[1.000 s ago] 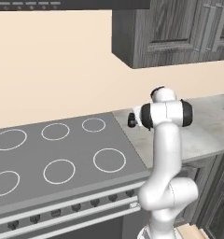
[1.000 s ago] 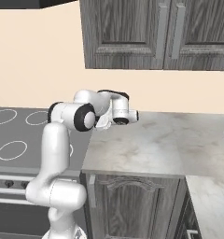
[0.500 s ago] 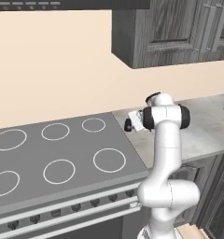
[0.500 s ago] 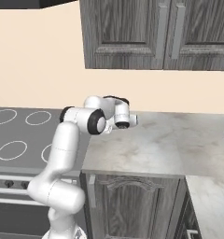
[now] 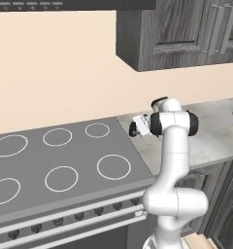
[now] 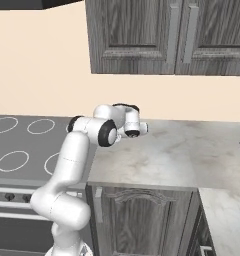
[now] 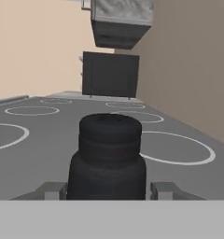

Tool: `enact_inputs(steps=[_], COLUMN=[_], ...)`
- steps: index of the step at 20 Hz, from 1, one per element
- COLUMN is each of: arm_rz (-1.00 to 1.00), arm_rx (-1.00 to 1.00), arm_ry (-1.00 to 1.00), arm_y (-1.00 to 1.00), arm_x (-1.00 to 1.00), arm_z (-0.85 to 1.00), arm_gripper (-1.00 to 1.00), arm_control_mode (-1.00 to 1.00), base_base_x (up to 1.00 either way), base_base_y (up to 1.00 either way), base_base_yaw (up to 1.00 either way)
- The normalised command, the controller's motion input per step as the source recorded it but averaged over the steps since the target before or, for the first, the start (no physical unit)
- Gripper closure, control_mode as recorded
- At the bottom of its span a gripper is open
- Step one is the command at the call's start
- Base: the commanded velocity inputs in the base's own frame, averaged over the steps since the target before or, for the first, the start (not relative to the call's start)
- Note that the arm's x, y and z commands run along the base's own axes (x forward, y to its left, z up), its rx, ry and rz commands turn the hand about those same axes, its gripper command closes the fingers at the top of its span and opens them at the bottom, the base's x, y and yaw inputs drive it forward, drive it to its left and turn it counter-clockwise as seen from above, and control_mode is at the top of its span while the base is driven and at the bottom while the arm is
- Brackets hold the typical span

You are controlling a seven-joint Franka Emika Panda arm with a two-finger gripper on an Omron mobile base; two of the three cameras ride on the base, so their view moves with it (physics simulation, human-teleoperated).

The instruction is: Collect the paprika, mayonnaise, and shaker from the cabinet and place them next to the stove.

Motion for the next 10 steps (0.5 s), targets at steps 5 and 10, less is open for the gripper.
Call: enact_inputs(steps=[5,10], arm_rz=[0.0,0.0], arm_rx=[0.0,-0.03], arm_ry=[-0.01,0.0], arm_y=[-0.05,0.0], arm_x=[-0.16,-0.11], arm_z=[0.2,0.34], arm_gripper=[-1.0,-1.0], arm_control_mode=[-1.0,-1.0], base_base_x=[0.0,0.0], base_base_y=[0.0,0.0], base_base_yaw=[0.0,0.0])
